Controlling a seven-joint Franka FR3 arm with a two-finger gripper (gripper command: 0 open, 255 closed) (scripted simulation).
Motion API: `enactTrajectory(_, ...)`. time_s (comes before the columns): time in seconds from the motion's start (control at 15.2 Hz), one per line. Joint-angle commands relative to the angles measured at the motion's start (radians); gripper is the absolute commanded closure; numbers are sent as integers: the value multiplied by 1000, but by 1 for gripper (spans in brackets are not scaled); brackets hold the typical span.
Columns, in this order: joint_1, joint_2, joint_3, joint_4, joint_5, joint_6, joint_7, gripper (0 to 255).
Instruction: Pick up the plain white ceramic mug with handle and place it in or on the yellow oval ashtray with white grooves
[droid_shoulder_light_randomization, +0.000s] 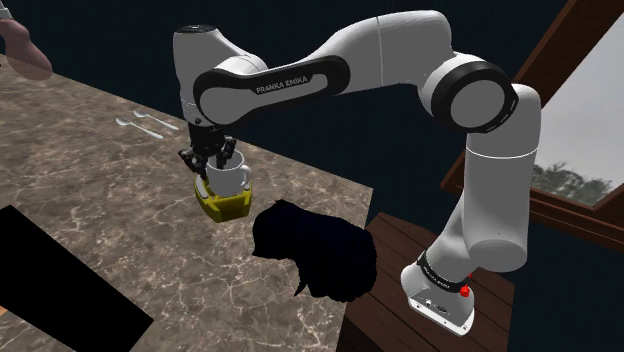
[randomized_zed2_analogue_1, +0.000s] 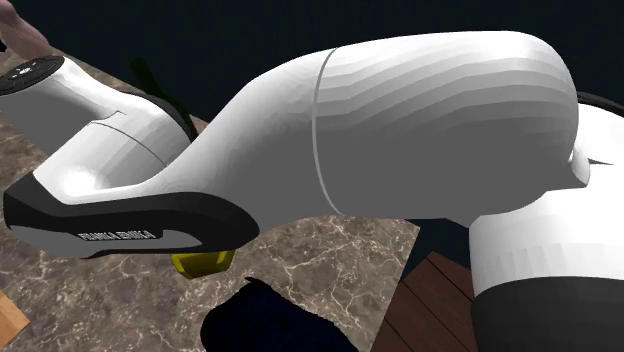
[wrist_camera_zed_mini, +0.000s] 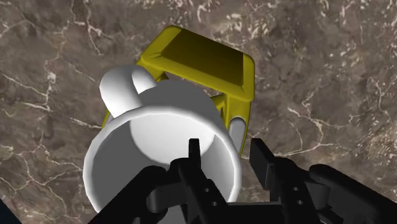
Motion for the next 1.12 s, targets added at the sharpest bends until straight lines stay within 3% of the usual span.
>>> enactTrajectory(0.0, 0, 0, 0, 0, 0, 0, 0, 0)
enactTrajectory(0.26, 0, 0, 0, 0, 0, 0, 0, 0)
enactTrajectory(0.53, 2, -27, 5, 89, 9, -114, -7, 0)
enactTrajectory(1.06, 2, -27, 5, 89, 9, -114, -7, 0)
